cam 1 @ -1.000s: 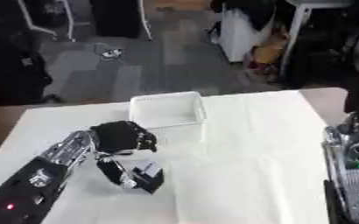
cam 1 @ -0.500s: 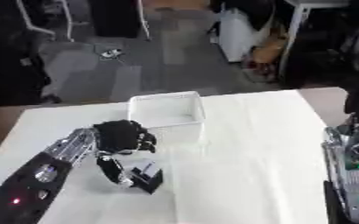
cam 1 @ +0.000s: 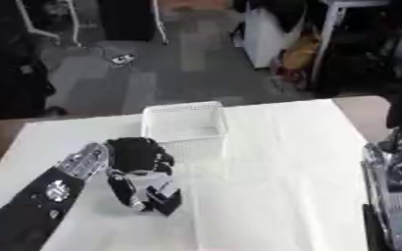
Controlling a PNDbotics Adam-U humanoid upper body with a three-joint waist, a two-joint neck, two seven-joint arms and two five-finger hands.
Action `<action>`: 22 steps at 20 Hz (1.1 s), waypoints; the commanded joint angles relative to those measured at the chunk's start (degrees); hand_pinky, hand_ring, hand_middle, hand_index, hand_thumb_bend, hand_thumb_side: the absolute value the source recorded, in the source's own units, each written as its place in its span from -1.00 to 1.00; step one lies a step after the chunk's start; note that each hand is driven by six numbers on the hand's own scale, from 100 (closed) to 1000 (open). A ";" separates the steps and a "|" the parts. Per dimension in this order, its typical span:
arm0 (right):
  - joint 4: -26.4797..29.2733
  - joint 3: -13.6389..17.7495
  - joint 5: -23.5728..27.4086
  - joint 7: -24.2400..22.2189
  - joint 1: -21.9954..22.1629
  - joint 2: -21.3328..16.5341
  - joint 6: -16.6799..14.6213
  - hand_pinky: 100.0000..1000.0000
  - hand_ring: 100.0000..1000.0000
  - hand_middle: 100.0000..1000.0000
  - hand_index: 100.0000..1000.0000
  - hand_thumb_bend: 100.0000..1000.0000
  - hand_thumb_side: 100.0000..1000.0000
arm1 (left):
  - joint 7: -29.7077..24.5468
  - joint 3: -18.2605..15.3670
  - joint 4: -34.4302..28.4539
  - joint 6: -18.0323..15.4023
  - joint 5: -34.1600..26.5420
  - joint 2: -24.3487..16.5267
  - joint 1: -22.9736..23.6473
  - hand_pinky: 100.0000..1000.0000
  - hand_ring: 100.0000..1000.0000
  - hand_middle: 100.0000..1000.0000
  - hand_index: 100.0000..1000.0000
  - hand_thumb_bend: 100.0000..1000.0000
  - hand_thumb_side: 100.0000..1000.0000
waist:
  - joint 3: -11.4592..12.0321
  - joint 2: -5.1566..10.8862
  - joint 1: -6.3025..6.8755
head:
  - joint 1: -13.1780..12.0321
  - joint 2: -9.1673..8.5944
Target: Pick up objects on the table and place them in the box.
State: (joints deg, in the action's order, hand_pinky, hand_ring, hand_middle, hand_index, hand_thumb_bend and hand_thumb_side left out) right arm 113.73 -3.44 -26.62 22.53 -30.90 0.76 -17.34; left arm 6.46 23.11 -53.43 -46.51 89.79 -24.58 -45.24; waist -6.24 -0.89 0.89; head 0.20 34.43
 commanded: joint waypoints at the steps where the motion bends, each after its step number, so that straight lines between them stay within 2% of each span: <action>1: 0.86 -0.22 0.16 -0.09 -1.31 0.38 -0.07 0.63 0.41 0.39 0.60 -0.99 1.00 | 0.63 -0.11 0.10 -0.22 0.69 -0.29 -1.42 0.14 0.40 0.53 0.60 -0.42 0.46 | -0.14 0.54 0.01 | -0.30 0.02; 14: 0.86 -0.34 0.22 -0.06 -1.45 0.82 -0.28 0.63 0.41 0.39 0.60 -0.99 1.00 | 3.15 -0.64 0.93 -0.13 1.01 0.38 -1.56 0.08 0.32 0.45 0.56 -0.46 0.51 | -0.67 0.40 0.05 | -0.37 0.13; 16: 0.86 -0.36 0.21 -0.03 -1.46 0.88 -0.31 0.63 0.41 0.39 0.60 -0.99 1.00 | 4.87 -0.95 1.06 -0.06 -0.14 0.52 -1.50 -0.17 0.13 0.25 0.45 -0.41 0.54 | -0.73 0.39 0.07 | -0.36 0.21; 17: 0.86 -0.37 0.21 -0.01 -1.47 0.91 -0.33 0.63 0.41 0.39 0.60 -0.99 1.00 | 6.05 -1.10 1.27 -0.06 -1.06 0.58 -1.46 -0.23 0.08 0.18 0.42 -0.40 0.54 | -0.76 0.39 0.08 | -0.34 0.25; 18: 0.86 -0.38 0.20 -0.01 -1.48 0.94 -0.34 0.63 0.41 0.39 0.60 -0.99 1.00 | 7.06 -1.14 1.55 -0.05 -1.80 0.59 -1.44 -0.18 0.12 0.23 0.44 -0.41 0.54 | -0.79 0.39 0.08 | -0.34 0.27; 19: 0.86 -0.39 0.19 0.00 -1.48 0.96 -0.35 0.64 0.41 0.39 0.60 -0.99 1.00 | 7.92 -1.21 1.80 0.00 -2.41 0.64 -1.43 -0.45 -0.08 0.01 0.30 -0.39 0.53 | -0.81 0.39 0.08 | -0.32 0.30; 22: 0.86 -0.39 0.15 0.06 -1.52 1.05 -0.40 0.64 0.41 0.39 0.60 -0.99 1.00 | 11.52 -1.74 2.69 0.27 -5.03 0.94 -1.23 -0.92 -0.38 -0.27 -0.03 -0.48 0.65 | -0.87 0.36 0.06 | -0.33 0.35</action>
State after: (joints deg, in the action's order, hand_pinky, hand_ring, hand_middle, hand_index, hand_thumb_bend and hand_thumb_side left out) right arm 113.74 -3.77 -26.44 22.48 -31.11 1.70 -17.49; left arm 16.48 22.29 -50.52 -46.36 86.08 -23.08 -45.37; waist -7.00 -0.99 0.92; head 0.01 34.50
